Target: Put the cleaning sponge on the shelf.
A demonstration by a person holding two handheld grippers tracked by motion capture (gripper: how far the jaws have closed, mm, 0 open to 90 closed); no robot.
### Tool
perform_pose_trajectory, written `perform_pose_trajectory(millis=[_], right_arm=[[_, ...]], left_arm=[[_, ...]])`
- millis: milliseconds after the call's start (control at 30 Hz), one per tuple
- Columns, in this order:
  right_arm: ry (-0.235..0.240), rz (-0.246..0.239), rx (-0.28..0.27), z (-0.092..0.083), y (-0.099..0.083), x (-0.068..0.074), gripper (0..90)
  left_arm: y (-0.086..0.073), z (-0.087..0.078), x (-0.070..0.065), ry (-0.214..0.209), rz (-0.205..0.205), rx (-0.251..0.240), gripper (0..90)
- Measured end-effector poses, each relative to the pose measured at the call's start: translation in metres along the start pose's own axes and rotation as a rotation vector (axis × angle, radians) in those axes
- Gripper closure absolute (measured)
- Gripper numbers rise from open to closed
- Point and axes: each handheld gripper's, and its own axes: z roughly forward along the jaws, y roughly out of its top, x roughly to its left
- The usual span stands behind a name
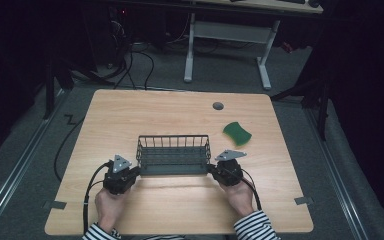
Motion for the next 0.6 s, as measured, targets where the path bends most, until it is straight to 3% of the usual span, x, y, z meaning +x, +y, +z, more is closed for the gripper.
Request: perform_pose_trajectory(millis=[367,600], right_arm=[[-0.029,0.027,0.012,-0.014,-0.014,-0.015,86.5],[-0.042,0.04,0.007,-0.017,-0.018,-0.023,86.5]], left_arm=[[0.005,0.01,-0.02,-0.042,0.041,0.017,86.9],[0.009,0.017,-0.025,-0.058,0.048,0.018,86.9]])
